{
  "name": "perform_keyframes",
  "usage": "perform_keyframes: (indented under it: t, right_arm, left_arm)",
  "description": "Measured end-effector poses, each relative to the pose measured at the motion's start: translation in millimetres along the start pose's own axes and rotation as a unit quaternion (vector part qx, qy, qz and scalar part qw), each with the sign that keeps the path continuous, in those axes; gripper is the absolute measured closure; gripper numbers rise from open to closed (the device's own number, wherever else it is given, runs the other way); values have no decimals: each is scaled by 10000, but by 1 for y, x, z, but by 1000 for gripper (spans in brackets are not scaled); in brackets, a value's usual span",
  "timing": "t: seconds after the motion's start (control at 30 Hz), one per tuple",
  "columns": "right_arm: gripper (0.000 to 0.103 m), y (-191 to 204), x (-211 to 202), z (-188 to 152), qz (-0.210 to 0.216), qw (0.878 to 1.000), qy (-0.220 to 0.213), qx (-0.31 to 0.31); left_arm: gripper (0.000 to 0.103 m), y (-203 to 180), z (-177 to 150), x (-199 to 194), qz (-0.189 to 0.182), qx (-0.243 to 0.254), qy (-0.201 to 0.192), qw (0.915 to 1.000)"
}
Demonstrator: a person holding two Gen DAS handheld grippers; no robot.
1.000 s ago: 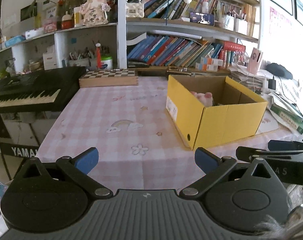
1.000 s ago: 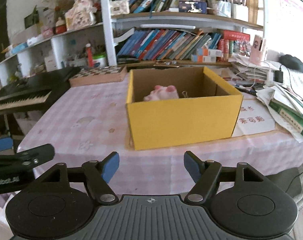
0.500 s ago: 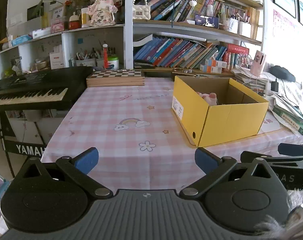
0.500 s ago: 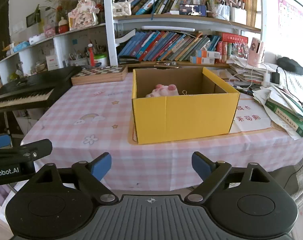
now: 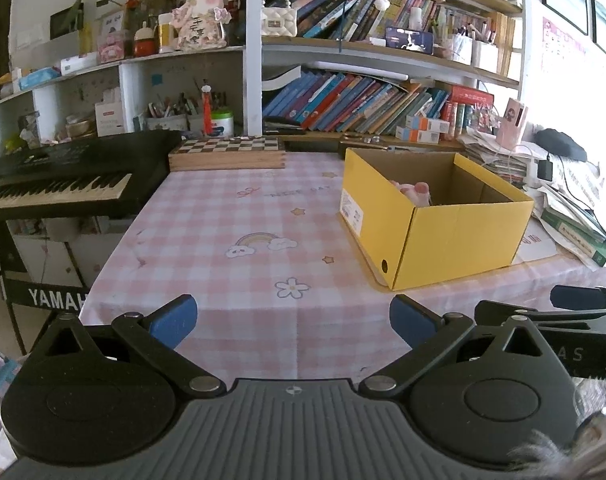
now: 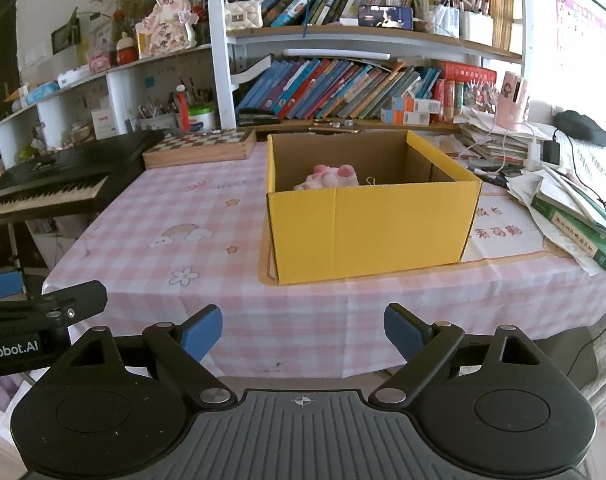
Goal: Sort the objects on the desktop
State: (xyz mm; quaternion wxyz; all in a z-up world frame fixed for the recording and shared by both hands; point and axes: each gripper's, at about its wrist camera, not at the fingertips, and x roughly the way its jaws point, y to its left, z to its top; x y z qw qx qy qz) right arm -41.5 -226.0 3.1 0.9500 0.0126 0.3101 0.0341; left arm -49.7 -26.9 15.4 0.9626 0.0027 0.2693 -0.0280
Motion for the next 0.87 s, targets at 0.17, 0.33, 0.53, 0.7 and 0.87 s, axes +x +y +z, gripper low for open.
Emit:
perform_keyframes:
  t: [0.17, 0.33, 0.53, 0.7, 0.87]
  right_arm:
    - [13, 2, 1, 1, 5, 10000, 38, 0]
    - [13, 3, 3, 1, 10, 10000, 59, -7]
    - [13, 3, 4, 1, 8, 10000, 76, -2]
    - [13, 3, 7, 1, 4, 9999, 131, 22]
    - [13, -2, 11, 1, -7, 9998, 186, 44]
  left_arm:
    - [0, 0, -1, 1, 4, -20, 28, 10000]
    - [0, 2, -1, 3, 1, -27, 57, 10000]
    - [0, 2, -2, 4, -25, -46, 63, 10000]
    - [0, 1, -4, 6, -52, -27, 37, 10000]
    - [0, 1, -3, 8, -69, -42, 69, 9999]
